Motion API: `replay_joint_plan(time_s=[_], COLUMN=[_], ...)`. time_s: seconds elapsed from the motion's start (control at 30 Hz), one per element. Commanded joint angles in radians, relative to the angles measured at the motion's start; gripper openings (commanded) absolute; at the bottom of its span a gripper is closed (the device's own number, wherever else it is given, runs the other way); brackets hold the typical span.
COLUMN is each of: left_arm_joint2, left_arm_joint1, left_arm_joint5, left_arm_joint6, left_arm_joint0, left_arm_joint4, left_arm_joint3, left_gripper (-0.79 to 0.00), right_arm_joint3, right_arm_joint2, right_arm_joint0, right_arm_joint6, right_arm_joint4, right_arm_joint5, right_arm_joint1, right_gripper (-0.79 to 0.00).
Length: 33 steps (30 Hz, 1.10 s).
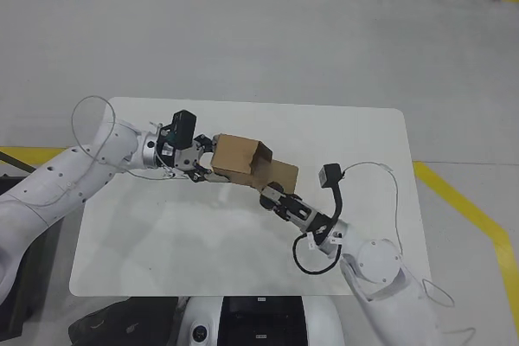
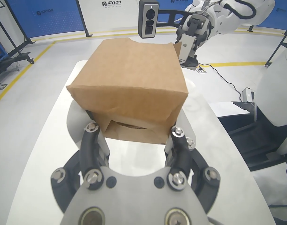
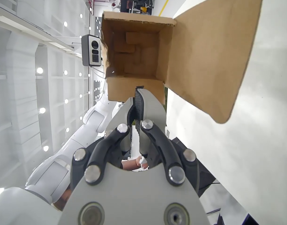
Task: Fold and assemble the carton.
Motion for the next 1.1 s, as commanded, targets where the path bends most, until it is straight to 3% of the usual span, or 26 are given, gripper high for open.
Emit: replay_joint_plan(time_s=[0.0,0.77,1.07], left_arm_joint2=[0.0,0.0,0.0], left_arm_joint1=[0.0,-0.003,0.002], left_arm_joint5=[0.0,0.0,0.0], left_arm_joint6=[0.0,0.0,0.0], left_arm_joint0=[0.004,0.019,0.007], left_arm_joint4=[0.003,0.021,0.0], left_arm_joint3=[-0.002,-0.024,0.009], left_gripper=[-0.305,-0.302,-0.311], right_arm_joint3=[0.006,0.058,-0.026], right_arm_joint2=[-0.003,-0.056,0.079], right_arm_joint0=[0.012,0.088,-0.041], right_arm_joint6=[-0.012,-0.049,-0.073], right_arm_joint4=[-0.001,0.005,-0.007], right_arm_joint5=[0.008,0.036,-0.009], right_arm_joint1=[-0.001,-0.007,0.019], right_gripper=[-0.785,-0.785,-0.785])
